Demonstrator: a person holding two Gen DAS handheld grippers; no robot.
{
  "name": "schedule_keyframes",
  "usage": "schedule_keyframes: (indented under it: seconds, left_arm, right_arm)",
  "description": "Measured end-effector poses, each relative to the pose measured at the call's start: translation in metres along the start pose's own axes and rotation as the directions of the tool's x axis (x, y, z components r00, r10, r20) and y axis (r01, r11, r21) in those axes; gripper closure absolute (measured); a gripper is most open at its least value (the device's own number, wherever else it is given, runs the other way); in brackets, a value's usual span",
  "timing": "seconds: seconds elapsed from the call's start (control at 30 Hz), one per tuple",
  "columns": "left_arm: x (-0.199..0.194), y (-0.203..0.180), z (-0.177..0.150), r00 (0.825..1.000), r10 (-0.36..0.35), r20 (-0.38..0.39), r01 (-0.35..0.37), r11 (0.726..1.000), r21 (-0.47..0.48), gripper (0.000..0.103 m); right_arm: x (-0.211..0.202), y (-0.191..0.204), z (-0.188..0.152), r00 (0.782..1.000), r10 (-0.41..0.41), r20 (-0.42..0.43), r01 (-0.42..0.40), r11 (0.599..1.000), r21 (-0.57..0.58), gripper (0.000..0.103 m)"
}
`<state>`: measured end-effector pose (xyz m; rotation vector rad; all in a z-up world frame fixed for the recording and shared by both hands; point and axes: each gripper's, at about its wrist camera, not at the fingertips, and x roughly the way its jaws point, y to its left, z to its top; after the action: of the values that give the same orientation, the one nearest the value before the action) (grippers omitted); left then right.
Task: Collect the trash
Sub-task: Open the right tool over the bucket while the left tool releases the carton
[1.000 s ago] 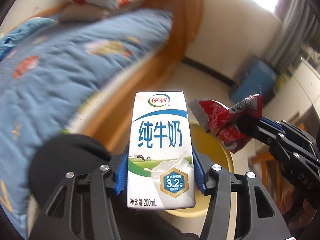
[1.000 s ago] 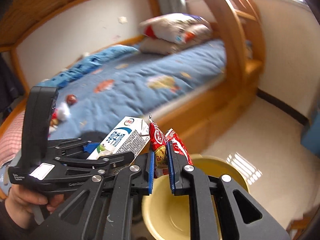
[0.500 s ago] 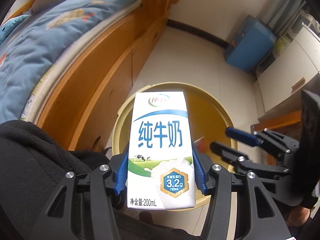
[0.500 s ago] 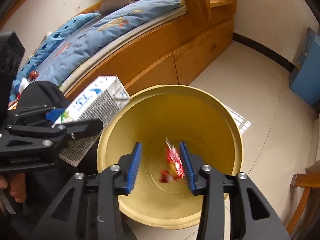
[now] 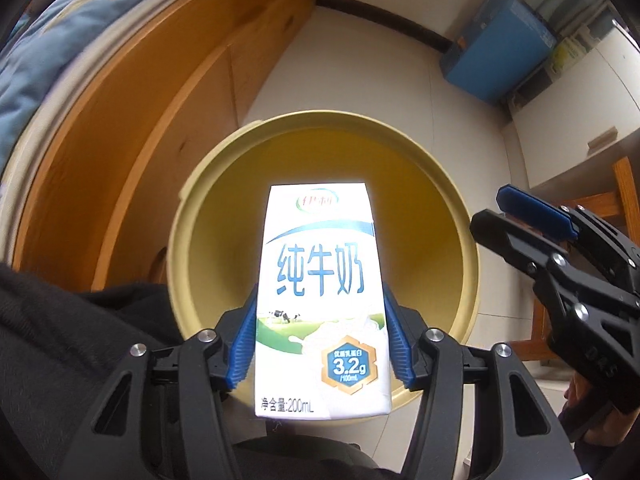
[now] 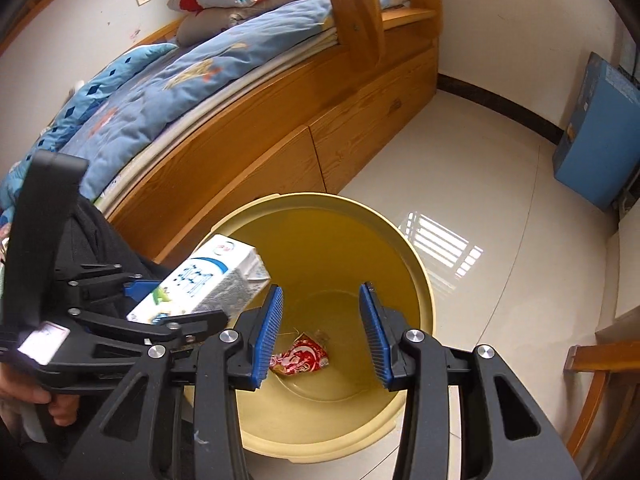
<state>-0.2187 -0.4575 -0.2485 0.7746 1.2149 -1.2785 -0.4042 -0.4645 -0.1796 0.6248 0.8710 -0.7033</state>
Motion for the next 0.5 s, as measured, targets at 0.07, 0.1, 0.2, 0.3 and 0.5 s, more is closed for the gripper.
schedule_keyframes:
  seconds: [0.07,0.1,0.2,0.3,0.5]
  left_arm:
    - [-0.002,-0.008,0.001,0.998,0.042,0.036,-0.044,0.998,0.035,0.015]
    - [-0.004,-0.011,0.000,0.997,0.062,0.052,-0.065,0.997,0.048,0.015]
    - [-0.006,-0.018,-0.005,0.997,0.052,0.050,-0.056,0.995,0.085,0.015]
    - [-0.011,-0.017,-0.006,0.998,0.032,0.060,-0.037,0.996,0.083,0.015]
    - [-0.036,-0.009,-0.006,0.992,0.006,0.126,-0.013,0.999,0.051,0.015]
  right_arm:
    - [-0.004,-0.003,0.001,1.000,-0.009,0.010,0.009,1.000,0.001,0.063]
    - [-0.006,-0.004,0.002,1.000,-0.017,0.015,0.017,1.000,0.001,0.063]
    - [-0.008,-0.009,0.004,0.999,-0.033,0.020,0.033,0.999,0.007,0.063]
    - [-0.008,-0.010,0.005,0.999,-0.039,0.019,0.039,0.999,0.010,0.063]
    - [-0.010,0.001,0.009,1.000,-0.022,0.020,0.022,1.000,-0.013,0.063]
